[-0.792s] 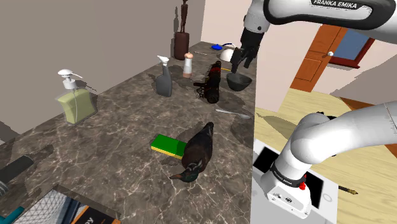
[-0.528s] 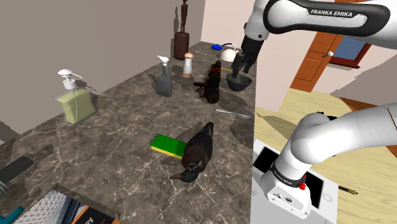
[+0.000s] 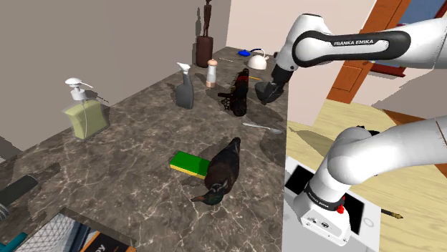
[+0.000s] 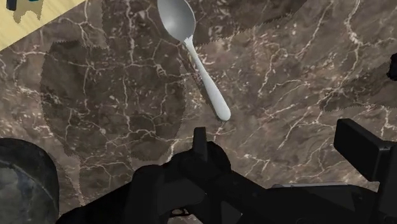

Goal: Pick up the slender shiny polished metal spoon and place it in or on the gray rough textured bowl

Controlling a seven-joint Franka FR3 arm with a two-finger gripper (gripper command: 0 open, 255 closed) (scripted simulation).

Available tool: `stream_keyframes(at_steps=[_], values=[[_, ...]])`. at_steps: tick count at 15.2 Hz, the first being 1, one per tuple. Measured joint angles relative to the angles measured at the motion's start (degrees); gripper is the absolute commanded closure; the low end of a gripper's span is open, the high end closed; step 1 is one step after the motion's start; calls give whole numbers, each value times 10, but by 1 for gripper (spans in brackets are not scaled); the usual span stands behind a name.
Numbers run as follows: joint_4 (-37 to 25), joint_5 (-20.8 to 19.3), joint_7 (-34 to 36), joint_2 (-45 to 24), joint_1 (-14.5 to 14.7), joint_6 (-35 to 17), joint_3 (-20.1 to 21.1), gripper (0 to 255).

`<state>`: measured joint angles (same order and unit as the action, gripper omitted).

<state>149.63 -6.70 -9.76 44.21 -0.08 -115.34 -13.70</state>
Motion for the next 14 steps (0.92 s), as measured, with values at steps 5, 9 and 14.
stream_keyframes(at_steps=[5, 9, 14], values=[[57, -3, -95, -38, 7, -101, -82, 0], [80, 12, -180, -98, 33, -186, -156, 0], [95, 29, -213, -147, 58, -251, -188, 0]])
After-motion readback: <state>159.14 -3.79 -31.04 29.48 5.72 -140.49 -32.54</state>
